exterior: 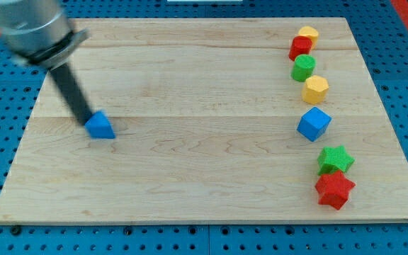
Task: Move the blue triangle diagonally to the green circle
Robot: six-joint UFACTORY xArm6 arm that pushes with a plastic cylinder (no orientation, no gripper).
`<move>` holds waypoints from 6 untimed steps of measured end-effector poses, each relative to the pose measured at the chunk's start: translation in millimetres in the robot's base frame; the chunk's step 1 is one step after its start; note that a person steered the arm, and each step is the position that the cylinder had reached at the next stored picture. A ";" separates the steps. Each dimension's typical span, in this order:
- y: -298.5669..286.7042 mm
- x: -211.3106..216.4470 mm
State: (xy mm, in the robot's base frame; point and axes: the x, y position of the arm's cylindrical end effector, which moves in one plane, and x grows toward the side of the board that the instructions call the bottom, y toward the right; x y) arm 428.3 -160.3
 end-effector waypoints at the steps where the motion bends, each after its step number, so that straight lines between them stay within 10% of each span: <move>1: 51.6 -35.8; 2: -73.9 -29.9; 3: -39.8 36.6; 5: 155.7 -48.1; 6: 117.9 -6.5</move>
State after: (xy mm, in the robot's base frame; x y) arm 421.8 -42.4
